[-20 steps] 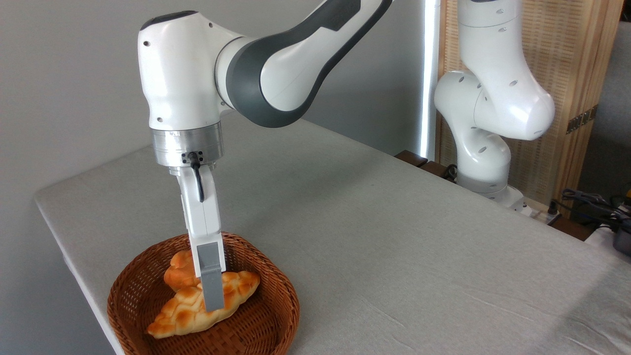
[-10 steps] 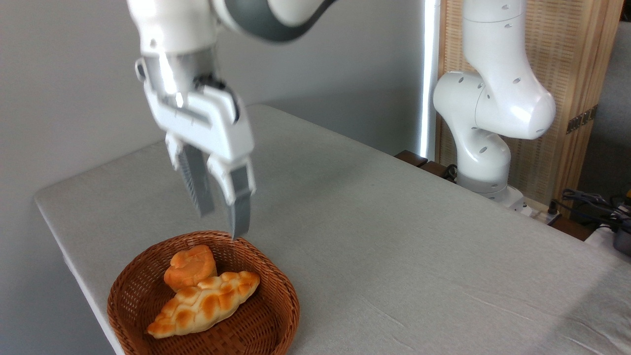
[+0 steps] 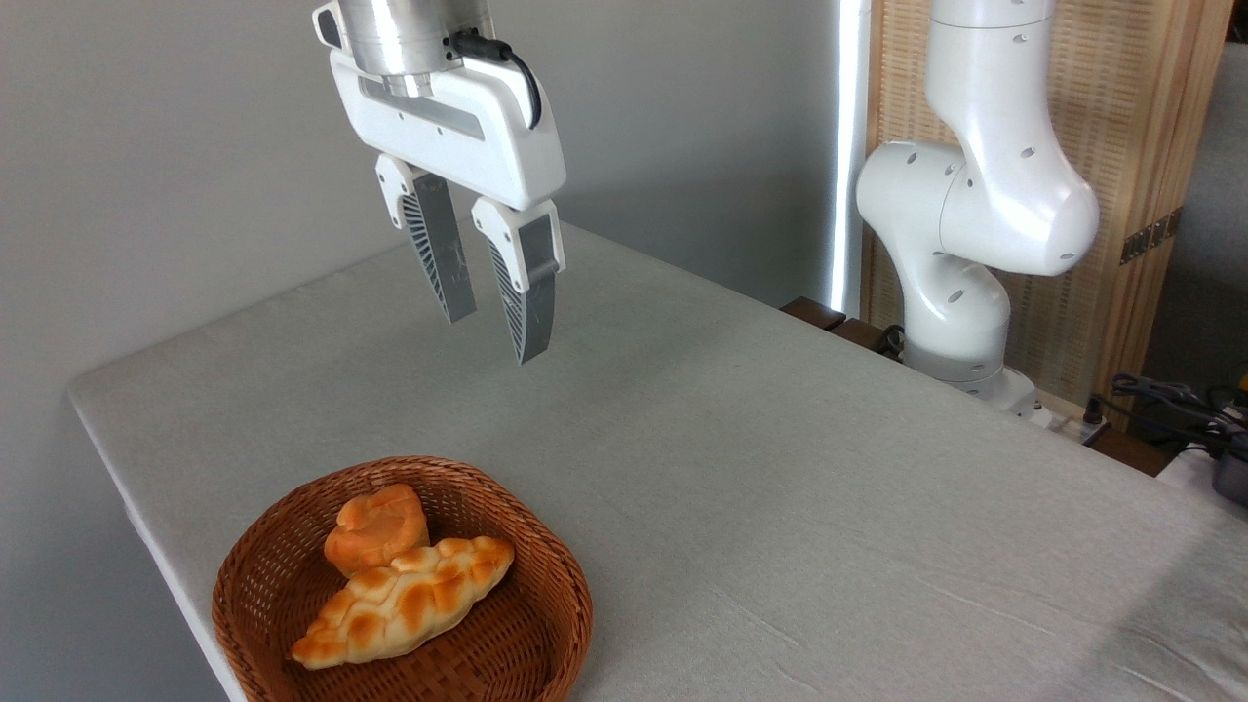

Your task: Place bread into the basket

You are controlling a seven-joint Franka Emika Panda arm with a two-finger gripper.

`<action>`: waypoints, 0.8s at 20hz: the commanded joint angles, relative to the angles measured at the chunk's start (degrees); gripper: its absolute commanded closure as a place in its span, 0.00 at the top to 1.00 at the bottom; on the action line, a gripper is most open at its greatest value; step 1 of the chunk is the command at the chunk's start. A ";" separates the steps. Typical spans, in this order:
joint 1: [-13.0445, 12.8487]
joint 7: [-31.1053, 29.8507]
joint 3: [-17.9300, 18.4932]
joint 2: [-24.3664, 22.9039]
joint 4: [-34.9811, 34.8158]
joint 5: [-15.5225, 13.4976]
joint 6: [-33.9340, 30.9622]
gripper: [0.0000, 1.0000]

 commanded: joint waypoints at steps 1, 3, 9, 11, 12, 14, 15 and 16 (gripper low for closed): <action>-3.51 -0.25 3.94 -0.46 -0.54 -0.60 -0.26 1.00; -4.74 -0.25 5.78 -0.29 -0.54 -0.60 0.00 1.00; -5.09 0.28 5.88 -0.02 -0.36 -0.25 0.96 1.00; -5.09 0.02 5.88 -0.02 -0.36 -0.25 1.93 1.00; -5.09 0.01 5.88 -0.02 -0.36 -0.25 2.11 1.00; -5.09 0.01 5.88 0.24 -0.28 -0.25 2.37 1.00; -5.09 0.10 5.79 0.24 -0.19 -0.16 2.64 1.00; -5.01 0.02 5.70 0.77 0.07 -0.25 2.90 1.00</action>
